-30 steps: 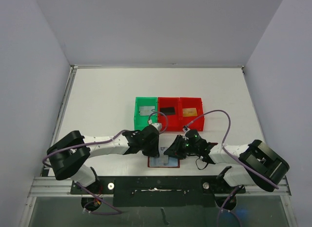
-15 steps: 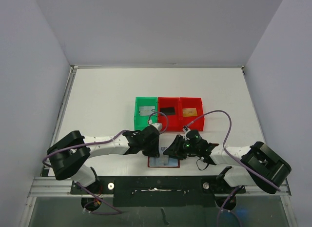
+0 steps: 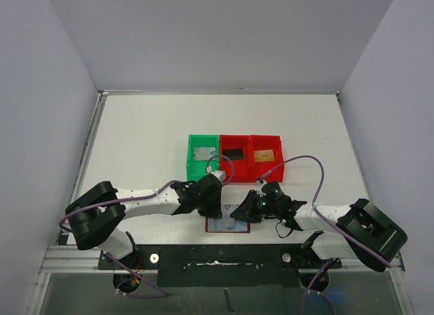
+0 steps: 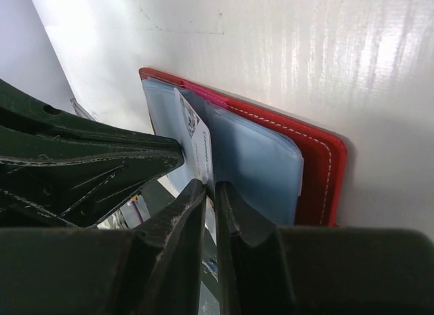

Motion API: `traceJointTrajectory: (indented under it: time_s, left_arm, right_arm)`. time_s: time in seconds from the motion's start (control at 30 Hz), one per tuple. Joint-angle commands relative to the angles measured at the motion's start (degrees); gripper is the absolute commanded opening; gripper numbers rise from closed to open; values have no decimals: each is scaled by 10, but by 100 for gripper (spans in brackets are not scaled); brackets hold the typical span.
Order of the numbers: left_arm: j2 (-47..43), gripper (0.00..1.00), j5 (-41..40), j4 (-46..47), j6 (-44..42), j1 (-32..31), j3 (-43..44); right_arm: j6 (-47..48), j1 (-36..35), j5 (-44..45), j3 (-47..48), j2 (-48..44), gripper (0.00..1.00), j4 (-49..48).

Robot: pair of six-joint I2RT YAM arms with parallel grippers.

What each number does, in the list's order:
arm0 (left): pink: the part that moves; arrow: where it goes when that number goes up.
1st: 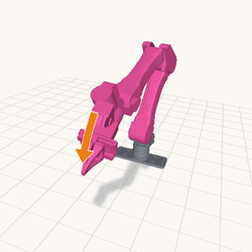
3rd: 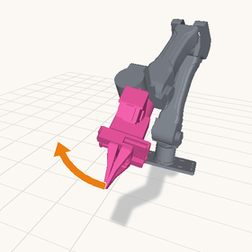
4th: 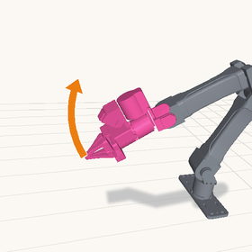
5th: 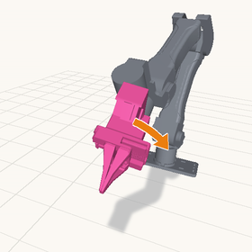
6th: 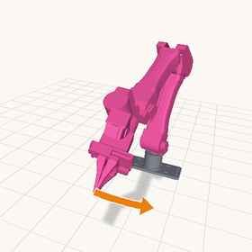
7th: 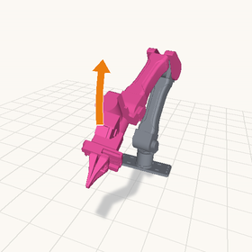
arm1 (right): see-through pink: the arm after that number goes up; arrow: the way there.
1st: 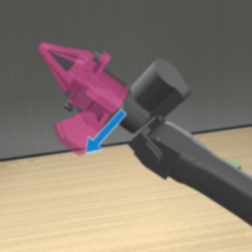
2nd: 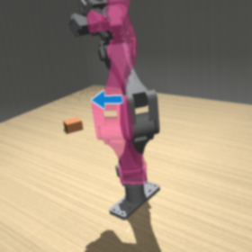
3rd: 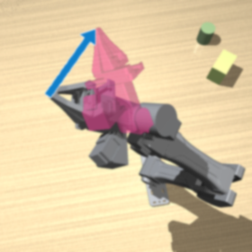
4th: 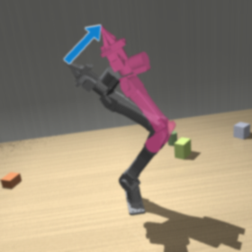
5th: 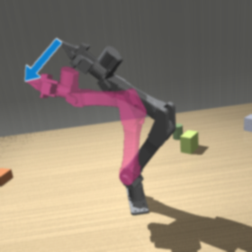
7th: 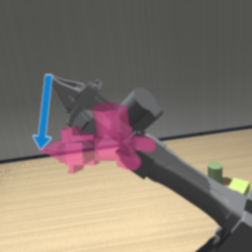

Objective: Take the credit cards out of the card holder

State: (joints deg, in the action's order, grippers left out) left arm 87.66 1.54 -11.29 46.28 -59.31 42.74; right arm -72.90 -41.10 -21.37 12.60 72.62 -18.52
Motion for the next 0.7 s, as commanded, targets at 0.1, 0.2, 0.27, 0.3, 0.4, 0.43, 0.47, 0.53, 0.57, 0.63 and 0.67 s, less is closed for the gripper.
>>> traceJointTrajectory:
  time_s: [0.1,0.2,0.27,0.3,0.4,0.43,0.47,0.53,0.57,0.63,0.67]
  left_arm:
    - [-10,0,-25,-24,1,-2,-9]
    - [-13,0,-29,-26,3,-2,-10]
    - [-15,0,-31,-26,4,-2,-11]
    - [-15,0,-32,-27,4,-2,-10]
    - [-18,0,-35,-28,4,-2,-11]
    - [-19,0,-36,-29,4,-2,-10]
    - [-20,0,-38,-30,5,-2,-11]
    - [-24,0,-43,-31,8,-2,-11]
    - [-27,1,-46,-29,10,-2,-11]
    - [-39,3,-49,-23,14,-2,-16]
    - [-43,4,-49,-19,16,-2,-17]
  right_arm:
    - [3,12,-21,-2,29,12,-72]
    - [4,14,-22,-1,31,4,-74]
    - [8,15,-21,-1,28,1,-68]
    - [9,15,-20,0,25,0,-66]
    - [13,14,-16,-1,12,0,-54]
    - [14,15,-14,0,9,0,-47]
    - [17,15,-12,1,5,0,-39]
    - [25,16,-10,3,-5,0,-24]
    - [29,16,-10,4,-9,0,-19]
    - [37,18,-16,6,-15,0,-14]
    - [41,18,-22,8,-17,0,-13]
